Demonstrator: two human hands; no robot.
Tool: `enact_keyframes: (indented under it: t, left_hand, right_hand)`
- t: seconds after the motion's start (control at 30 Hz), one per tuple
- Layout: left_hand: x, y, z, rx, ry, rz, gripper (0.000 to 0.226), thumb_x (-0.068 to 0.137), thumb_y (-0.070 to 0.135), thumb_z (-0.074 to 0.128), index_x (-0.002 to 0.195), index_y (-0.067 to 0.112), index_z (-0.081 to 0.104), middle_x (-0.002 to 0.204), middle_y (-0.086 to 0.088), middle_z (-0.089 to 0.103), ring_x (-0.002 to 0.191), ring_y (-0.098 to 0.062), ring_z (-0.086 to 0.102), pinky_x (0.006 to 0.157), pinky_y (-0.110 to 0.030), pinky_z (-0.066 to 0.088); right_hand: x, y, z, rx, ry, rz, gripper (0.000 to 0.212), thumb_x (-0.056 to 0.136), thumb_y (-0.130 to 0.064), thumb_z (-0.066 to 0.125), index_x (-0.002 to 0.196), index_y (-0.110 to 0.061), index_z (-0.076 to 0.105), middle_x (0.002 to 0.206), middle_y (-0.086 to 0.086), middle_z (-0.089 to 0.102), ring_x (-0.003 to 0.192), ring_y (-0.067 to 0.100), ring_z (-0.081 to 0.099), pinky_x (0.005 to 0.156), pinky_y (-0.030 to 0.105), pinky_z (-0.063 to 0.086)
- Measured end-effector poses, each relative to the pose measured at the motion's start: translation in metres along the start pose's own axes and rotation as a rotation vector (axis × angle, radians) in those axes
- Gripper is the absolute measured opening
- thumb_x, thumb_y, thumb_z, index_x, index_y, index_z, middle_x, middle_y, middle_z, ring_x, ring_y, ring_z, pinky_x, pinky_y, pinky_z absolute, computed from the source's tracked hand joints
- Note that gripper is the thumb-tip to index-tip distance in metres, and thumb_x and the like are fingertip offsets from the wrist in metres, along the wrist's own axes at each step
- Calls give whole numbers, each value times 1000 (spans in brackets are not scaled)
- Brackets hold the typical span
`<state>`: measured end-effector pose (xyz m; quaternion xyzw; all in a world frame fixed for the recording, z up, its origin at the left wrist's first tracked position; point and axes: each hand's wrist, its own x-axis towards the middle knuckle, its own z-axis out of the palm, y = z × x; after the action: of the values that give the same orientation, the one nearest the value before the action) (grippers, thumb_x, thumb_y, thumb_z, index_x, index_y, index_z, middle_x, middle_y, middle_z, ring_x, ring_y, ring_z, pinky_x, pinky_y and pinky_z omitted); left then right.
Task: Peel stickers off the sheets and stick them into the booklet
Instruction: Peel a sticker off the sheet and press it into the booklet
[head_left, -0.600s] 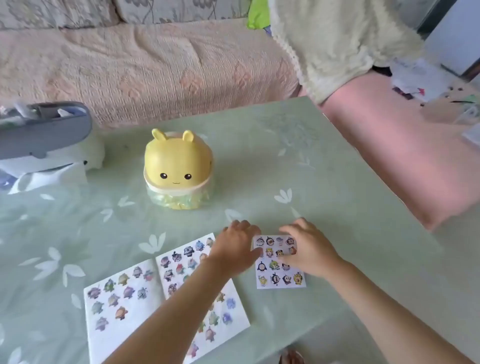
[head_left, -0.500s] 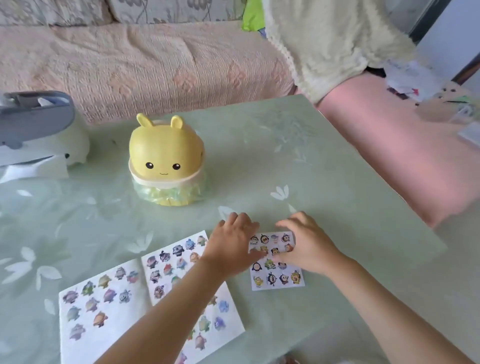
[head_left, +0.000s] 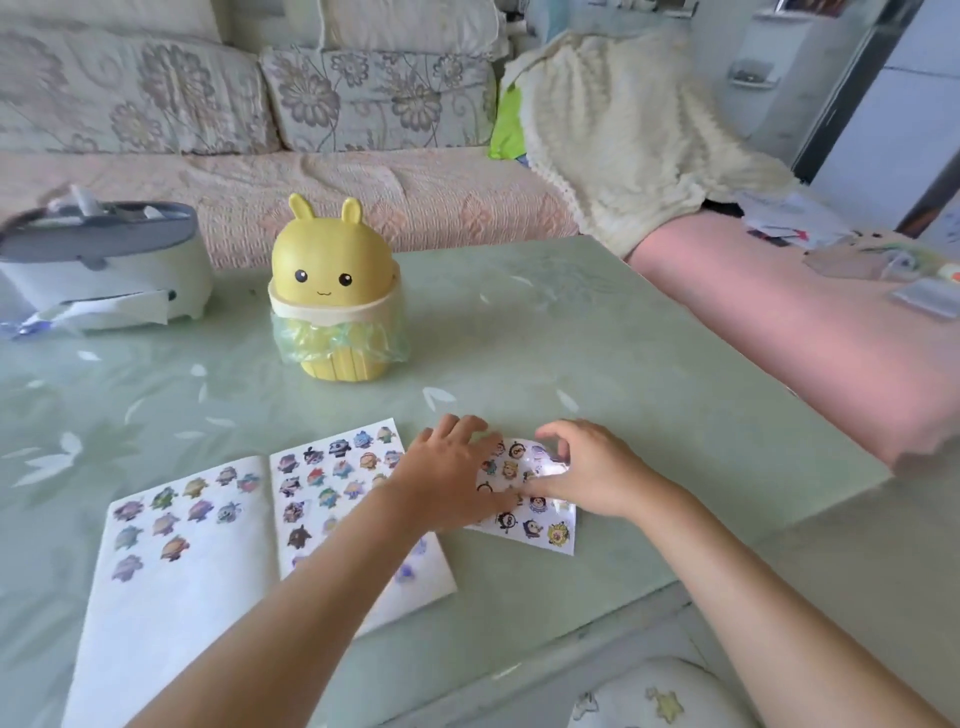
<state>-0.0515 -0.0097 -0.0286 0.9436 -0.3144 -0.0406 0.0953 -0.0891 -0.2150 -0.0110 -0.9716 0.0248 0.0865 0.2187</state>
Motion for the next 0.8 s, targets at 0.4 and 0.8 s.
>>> enact_keyframes:
  t: [0.4, 0.8]
  left_hand:
    - [-30, 50, -58, -227, 207, 13, 27, 94, 34, 62, 120, 29, 66, 108, 6, 68, 105, -17, 57, 87, -29, 40]
    - [-153, -43, -106, -540, 199, -309, 5, 93, 35, 63, 97, 37, 65, 90, 13, 70, 74, -6, 66, 65, -25, 54]
  right_hand:
    - [-52, -12, -42, 403, 12, -77, 32, 68, -13, 88, 86, -27, 65, 85, -7, 73, 74, 12, 68, 71, 33, 55]
    - [-46, -150, -15, 614, -40, -313, 23, 88, -12, 76, 109, -19, 69, 83, 5, 77, 80, 8, 72, 79, 15, 51]
